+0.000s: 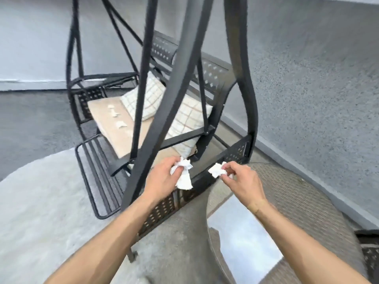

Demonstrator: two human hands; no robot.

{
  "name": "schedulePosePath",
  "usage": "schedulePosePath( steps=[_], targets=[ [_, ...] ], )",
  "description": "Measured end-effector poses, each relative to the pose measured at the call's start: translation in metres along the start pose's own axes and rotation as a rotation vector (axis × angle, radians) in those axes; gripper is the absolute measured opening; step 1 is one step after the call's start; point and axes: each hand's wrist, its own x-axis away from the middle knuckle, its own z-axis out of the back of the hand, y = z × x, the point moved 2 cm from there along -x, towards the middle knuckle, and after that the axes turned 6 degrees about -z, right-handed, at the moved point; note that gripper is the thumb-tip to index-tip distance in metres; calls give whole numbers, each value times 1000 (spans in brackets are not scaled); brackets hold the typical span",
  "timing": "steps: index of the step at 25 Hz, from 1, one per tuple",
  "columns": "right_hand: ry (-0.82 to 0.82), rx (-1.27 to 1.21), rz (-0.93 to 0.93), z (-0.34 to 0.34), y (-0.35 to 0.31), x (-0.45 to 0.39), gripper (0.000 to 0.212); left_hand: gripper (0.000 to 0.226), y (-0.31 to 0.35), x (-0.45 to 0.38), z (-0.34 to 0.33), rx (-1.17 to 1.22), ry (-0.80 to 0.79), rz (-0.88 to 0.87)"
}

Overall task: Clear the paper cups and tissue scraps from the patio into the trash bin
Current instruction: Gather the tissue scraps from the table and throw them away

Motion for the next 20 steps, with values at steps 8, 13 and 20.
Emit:
schedulePosePath(
  steps=[8,13,20],
  targets=[
    [-222,0,464,-138,-241,15,15,19,-126,141,209,-171,348,285],
    [-355,-44,674,-233,-385,61,15,20,-203,250,324,-293,511,518],
    [-575,-121,899,-330,-518,126,16,25,-253,370,412,-383,709,767]
  ],
)
